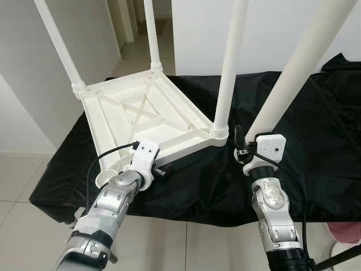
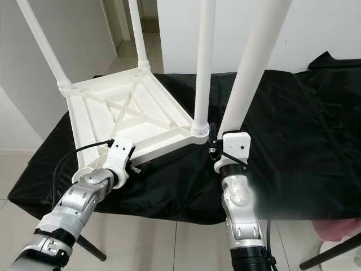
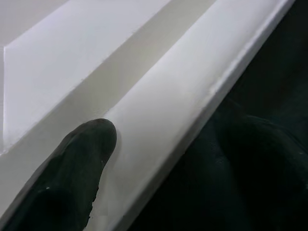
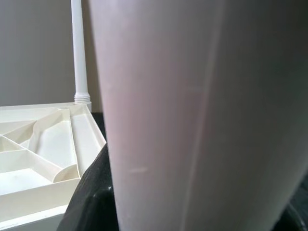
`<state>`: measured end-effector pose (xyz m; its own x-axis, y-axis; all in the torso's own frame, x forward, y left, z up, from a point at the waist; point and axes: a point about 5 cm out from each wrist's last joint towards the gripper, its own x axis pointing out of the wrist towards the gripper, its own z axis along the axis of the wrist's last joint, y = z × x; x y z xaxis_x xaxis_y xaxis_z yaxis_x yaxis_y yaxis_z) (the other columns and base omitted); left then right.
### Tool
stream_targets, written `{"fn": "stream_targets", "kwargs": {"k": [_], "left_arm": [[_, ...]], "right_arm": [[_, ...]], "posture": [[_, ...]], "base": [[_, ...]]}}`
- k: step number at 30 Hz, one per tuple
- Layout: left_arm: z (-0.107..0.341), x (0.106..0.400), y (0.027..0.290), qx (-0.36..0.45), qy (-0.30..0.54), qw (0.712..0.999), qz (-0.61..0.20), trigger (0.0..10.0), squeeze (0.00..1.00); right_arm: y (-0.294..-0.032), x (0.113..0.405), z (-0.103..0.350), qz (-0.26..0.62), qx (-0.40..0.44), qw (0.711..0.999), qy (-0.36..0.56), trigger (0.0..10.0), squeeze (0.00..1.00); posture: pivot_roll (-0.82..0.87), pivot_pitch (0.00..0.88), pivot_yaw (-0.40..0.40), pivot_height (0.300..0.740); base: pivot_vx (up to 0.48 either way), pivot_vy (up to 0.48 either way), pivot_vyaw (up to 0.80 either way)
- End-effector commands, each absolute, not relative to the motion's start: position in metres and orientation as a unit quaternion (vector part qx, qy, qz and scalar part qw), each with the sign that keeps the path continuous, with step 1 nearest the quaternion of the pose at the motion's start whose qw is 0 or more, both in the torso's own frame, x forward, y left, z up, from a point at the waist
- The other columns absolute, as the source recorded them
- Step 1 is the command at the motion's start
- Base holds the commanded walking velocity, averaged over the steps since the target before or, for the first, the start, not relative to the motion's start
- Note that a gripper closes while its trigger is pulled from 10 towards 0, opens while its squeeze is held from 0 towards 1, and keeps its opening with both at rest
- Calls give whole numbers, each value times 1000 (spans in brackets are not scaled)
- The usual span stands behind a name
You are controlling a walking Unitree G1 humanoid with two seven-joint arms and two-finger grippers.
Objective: Building children table
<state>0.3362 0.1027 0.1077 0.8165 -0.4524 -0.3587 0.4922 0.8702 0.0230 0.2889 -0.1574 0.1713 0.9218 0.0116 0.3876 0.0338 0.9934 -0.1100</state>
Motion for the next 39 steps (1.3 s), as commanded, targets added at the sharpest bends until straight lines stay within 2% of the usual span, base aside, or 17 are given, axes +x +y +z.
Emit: {"fn": "stream_targets", "kwargs": {"k": [1, 4, 5, 6, 7, 17, 24, 28, 29, 30, 31, 37, 38, 39], "left_arm": [[106, 339, 105, 55, 184, 956, -220, 10000, 0], [106, 337, 102, 51, 182, 954, -233, 10000, 0], [107, 335, 100, 51, 179, 953, -240, 5451, 0], [107, 334, 98, 52, 177, 952, -244, 5451, 0], [107, 332, 95, 53, 175, 950, -254, 0, 0], [106, 320, 71, 78, 163, 935, -306, 0, 0], [109, 307, 40, 92, 146, 921, -350, 0, 0], [109, 306, 36, 96, 145, 920, -351, 0, 0], [110, 304, 31, 100, 140, 918, -358, 3686, 0], [110, 304, 31, 100, 140, 918, -358, 3686, 0], [112, 300, 22, 111, 132, 912, -372, 10000, 0], [117, 298, 16, 113, 112, 909, -386, 10000, 0], [121, 299, 16, 98, 107, 910, -389, 10000, 384], [123, 299, 17, 87, 104, 911, -390, 10000, 384]], "right_arm": [[-153, 291, 175, -1, -60, 976, -208, 10000, 0], [-152, 290, 175, -1, -61, 976, -209, 10000, 0], [-152, 290, 175, -2, -61, 976, -209, 10000, 0], [-152, 290, 174, -3, -61, 976, -208, 10000, 0], [-153, 290, 174, -4, -62, 976, -208, 10000, 0], [-151, 290, 173, -6, -62, 976, -207, 10000, 0], [-151, 292, 174, -9, -61, 976, -208, 10000, 0], [-151, 292, 174, -10, -61, 976, -209, 10000, 0], [-151, 292, 174, -11, -61, 976, -209, 10000, 0], [-151, 292, 174, -11, -61, 976, -209, 10000, 0], [-151, 292, 173, -12, -60, 976, -209, 10000, 0], [-151, 292, 173, -16, -59, 976, -210, 10000, 0], [-152, 292, 173, -18, -59, 976, -210, 10000, 0], [-152, 292, 173, -19, -59, 976, -210, 10000, 0]], "posture": [[-62, 0, 125, 740], [-63, 0, 126, 740], [-63, 0, 126, 740], [-62, 0, 128, 740], [-62, 0, 129, 740], [-57, 0, 129, 740], [-51, 0, 133, 740], [-51, 0, 137, 740], [-50, 0, 139, 740], [-50, 0, 139, 740], [-50, 0, 142, 740], [-50, 0, 151, 740], [-49, 0, 152, 740], [-49, 0, 153, 740]], "base": [[0, 0, 0], [0, 0, 0], [0, 0, 0], [0, 0, 0], [0, 0, 0], [0, 0, 0], [0, 0, 0], [0, 0, 0], [0, 0, 0], [0, 0, 0], [0, 0, 0], [0, 0, 0], [0, 0, 0], [0, 0, 0]]}}
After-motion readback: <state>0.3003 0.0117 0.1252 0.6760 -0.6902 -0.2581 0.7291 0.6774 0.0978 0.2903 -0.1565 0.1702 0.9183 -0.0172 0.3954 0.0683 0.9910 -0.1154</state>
